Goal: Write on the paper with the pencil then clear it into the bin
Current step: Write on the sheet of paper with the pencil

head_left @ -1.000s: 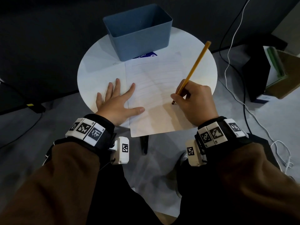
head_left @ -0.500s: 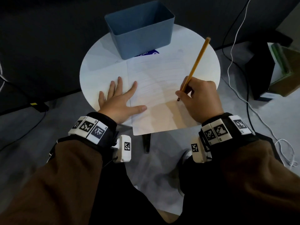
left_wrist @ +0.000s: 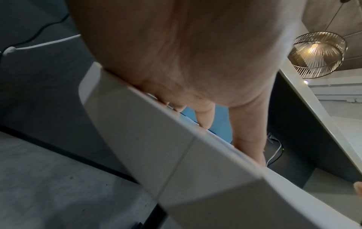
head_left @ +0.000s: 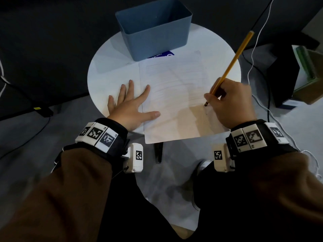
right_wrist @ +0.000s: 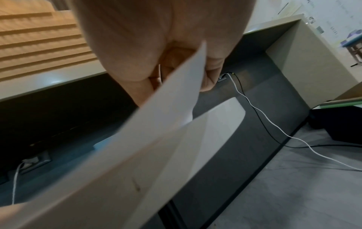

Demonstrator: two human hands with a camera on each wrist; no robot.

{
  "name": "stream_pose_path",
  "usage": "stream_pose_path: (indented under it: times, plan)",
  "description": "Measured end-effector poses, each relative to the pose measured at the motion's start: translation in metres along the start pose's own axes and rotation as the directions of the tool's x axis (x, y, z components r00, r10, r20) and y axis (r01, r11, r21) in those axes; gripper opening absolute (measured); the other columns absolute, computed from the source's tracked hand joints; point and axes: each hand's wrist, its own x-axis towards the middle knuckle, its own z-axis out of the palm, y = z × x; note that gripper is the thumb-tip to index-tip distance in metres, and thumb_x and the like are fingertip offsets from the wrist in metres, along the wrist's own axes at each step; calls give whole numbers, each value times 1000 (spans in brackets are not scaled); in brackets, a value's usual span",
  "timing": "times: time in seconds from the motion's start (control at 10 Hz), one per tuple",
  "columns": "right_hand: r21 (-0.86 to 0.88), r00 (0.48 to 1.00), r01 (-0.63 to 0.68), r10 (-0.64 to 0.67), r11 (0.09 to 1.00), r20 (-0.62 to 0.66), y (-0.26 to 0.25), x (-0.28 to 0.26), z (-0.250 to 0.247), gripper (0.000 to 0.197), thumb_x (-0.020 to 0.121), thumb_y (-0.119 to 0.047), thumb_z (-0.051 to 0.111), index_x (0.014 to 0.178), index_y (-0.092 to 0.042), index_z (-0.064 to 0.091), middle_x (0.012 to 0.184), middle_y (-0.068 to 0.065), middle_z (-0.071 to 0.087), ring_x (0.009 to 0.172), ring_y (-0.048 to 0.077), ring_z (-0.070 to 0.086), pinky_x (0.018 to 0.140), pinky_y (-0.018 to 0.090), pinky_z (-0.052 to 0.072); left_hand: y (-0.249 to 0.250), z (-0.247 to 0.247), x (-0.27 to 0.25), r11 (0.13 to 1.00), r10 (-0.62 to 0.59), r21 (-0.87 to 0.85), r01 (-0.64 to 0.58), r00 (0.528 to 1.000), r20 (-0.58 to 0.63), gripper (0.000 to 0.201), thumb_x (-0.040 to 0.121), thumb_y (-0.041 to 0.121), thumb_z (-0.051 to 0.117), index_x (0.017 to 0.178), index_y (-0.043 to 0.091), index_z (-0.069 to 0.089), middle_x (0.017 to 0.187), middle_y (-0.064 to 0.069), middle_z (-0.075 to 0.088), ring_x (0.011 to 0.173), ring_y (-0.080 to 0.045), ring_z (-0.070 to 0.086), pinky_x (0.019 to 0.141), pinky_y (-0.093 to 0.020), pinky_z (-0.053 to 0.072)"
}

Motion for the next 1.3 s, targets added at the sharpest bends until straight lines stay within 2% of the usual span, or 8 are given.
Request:
stream_pose_path:
  times: [0.1, 0.3, 0.4, 0.6, 0.8, 1.0, 1.1, 1.3]
  plan:
    - [33, 1000, 22, -22, 999, -7, -5, -1, 2, 13, 88, -26, 75, 79, -21, 67, 71, -13, 65, 70, 9, 63, 72, 38, 58, 0, 0, 0, 1000, -1, -9, 1, 1000, 2, 89, 83, 75, 52, 151, 58, -2, 161, 10, -29, 147, -10, -30, 118, -48, -18]
    - [3, 999, 25, -26, 1000, 23, -4, -3, 4, 14, 89, -25, 75, 80, -18, 66, 69, -16, 63, 66, 4, 60, 74, 16, 50, -1, 0, 0, 1000, -3, -5, 3, 1000, -2, 89, 83, 76, 52, 151, 58, -2, 161, 11, -29, 147, -10, -30, 119, -48, -18]
    - [-13, 1000, -17, 16, 1000, -14, 4, 0, -4, 14, 89, -25, 74, 80, -20, 66, 72, -15, 64, 71, 11, 63, 74, 41, 59, -1, 0, 0, 1000, -3, -4, 3, 1000, 2, 89, 83, 77, 51, 151, 58, -3, 161, 11, -30, 146, -10, -30, 118, -48, -18]
    - [42, 1000, 22, -22, 999, 5, -6, -2, -1, 13, 88, -24, 76, 79, -20, 67, 68, -17, 62, 69, 6, 62, 71, 31, 56, -2, 0, 1, 1000, 0, -8, 0, 1000, 8, 89, 82, 77, 51, 151, 58, -3, 161, 11, -30, 146, -10, -31, 118, -48, -19]
    - [-23, 1000, -24, 24, 999, -12, 12, 2, -12, 14, 88, -24, 75, 79, -19, 66, 69, -12, 63, 68, 10, 61, 70, 38, 57, -2, 0, 1, 1000, 0, -6, 0, 1000, 3, 89, 82, 78, 51, 151, 58, -3, 161, 11, -30, 146, -10, -30, 118, -48, -18]
    - [49, 999, -1, 3, 999, -34, 3, 1, -11, 15, 88, -23, 76, 79, -21, 65, 70, -16, 63, 68, 6, 62, 66, 22, 53, -2, 0, 2, 1000, -3, 4, 3, 1000, 7, 90, 82, 78, 50, 150, 59, -4, 161, 11, -30, 146, -10, -31, 118, -48, -18]
    - [39, 1000, 20, -21, 999, 11, 1, -1, -3, 13, 88, -24, 76, 80, -18, 68, 70, -12, 65, 68, 10, 63, 72, 37, 58, -3, 1, 3, 1000, -1, 8, 1, 1000, 7, 89, 81, 79, 50, 150, 59, -4, 161, 11, -30, 146, -9, -31, 118, -48, -18]
    - [-23, 999, -28, 27, 999, -25, 10, 2, -8, 14, 90, -25, 74, 82, -17, 66, 71, -14, 63, 68, 8, 62, 71, 42, 59, -2, 1, 2, 1000, -1, 3, 1, 1000, 6, 89, 82, 78, 51, 150, 59, -3, 161, 11, -30, 147, -10, -30, 118, -48, -18]
